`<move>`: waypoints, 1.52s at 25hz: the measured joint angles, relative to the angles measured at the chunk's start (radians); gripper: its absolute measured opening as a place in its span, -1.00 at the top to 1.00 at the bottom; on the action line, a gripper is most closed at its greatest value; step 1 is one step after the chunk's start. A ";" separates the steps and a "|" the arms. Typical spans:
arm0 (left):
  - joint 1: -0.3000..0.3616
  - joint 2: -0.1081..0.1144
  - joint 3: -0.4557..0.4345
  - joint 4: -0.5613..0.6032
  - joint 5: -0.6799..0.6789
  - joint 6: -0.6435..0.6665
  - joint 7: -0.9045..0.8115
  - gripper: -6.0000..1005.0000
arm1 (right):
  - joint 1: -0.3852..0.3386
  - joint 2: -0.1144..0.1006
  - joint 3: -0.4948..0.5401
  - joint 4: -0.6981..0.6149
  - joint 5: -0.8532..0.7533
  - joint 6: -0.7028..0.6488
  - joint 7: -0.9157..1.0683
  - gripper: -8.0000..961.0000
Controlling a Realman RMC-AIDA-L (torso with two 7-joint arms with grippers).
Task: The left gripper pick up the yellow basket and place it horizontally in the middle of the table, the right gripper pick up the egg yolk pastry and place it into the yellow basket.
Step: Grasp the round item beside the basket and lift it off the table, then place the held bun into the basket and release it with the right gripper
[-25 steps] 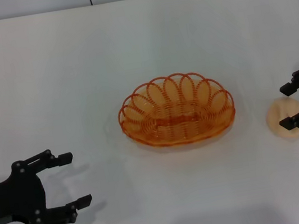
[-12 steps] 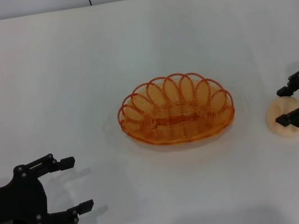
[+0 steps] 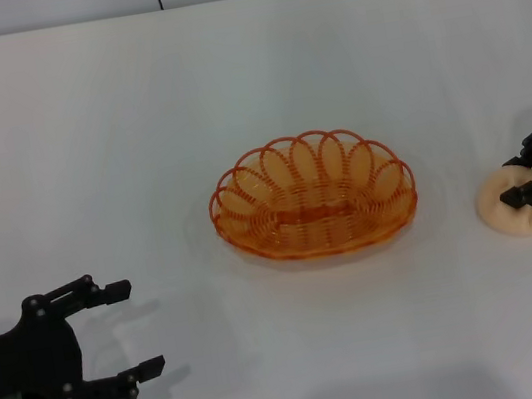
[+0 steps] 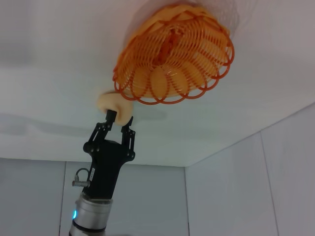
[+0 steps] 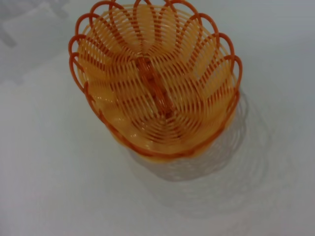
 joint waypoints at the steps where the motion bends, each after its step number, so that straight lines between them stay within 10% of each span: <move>1: 0.000 0.000 0.000 0.000 0.000 0.000 0.000 -0.71 | 0.001 0.000 0.000 0.000 0.000 0.000 0.000 0.08; 20: 0.006 0.000 -0.008 -0.004 0.005 -0.017 0.002 -0.71 | 0.069 -0.003 0.121 -0.194 0.084 -0.218 0.005 0.54; 38: 0.018 0.000 -0.014 -0.005 -0.003 -0.008 -0.004 -0.70 | 0.098 0.015 -0.360 -0.022 0.431 0.259 0.102 0.79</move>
